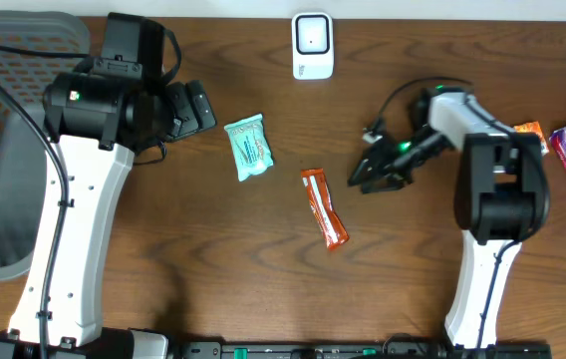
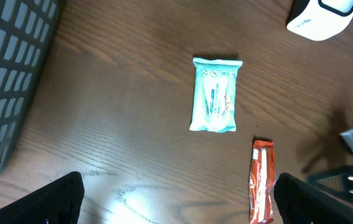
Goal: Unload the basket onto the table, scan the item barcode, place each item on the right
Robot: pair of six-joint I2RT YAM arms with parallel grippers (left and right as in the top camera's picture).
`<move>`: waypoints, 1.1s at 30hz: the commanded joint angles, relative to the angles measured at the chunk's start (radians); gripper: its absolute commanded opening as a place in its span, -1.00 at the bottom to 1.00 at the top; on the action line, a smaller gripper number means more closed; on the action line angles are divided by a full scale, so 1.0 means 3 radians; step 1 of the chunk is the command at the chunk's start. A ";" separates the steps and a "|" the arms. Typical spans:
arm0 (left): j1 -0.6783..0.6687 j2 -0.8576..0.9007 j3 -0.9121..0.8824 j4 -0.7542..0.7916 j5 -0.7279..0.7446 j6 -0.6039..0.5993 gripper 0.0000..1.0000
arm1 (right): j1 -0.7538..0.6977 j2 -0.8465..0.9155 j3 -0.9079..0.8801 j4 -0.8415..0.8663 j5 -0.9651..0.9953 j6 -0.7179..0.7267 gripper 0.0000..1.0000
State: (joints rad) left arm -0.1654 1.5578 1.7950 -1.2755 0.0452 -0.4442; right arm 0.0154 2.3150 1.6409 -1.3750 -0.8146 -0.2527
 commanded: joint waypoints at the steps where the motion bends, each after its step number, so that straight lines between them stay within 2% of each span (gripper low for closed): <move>1: 0.0011 0.0024 0.0008 -0.0003 -0.0053 0.0020 0.96 | -0.0071 -0.0076 0.0320 -0.0175 0.0083 0.0111 -0.07; 5: 0.0011 0.0024 0.0008 -0.0003 -0.0053 0.0020 0.96 | 0.0031 -0.0248 0.0425 -0.0292 0.0106 0.0090 -0.17; 6: 0.0011 0.0024 0.0008 -0.0003 -0.0053 0.0020 0.95 | 0.0085 -0.0290 0.0423 -0.0292 0.0121 0.0092 -0.28; 8: 0.0011 0.0024 0.0008 -0.0003 -0.0053 0.0020 0.96 | 0.0231 -0.0337 0.0423 -0.0298 0.0192 0.0094 -0.81; 9: 0.0011 0.0024 0.0008 -0.0003 -0.0053 0.0020 0.96 | 0.0308 -0.0340 0.0423 -0.0306 0.0253 0.0095 -0.98; 19: 0.0011 0.0025 0.0008 -0.0003 -0.0053 0.0020 0.95 | 0.1142 -0.0338 0.0373 -0.0023 0.1303 0.0947 -0.98; 25: 0.0011 0.0024 0.0008 -0.0003 -0.0053 0.0020 0.96 | 0.1297 -0.0336 0.0304 0.0252 0.1417 0.1156 -0.98; 33: 0.0011 0.0024 0.0008 -0.0003 -0.0053 0.0020 0.96 | 0.1329 -0.0336 -0.0323 0.0917 0.1678 0.1551 -0.98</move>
State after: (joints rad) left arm -0.1654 1.5578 1.7950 -1.2755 0.0452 -0.4442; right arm 0.4107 2.2303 1.6184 -1.1370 -0.3882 0.1402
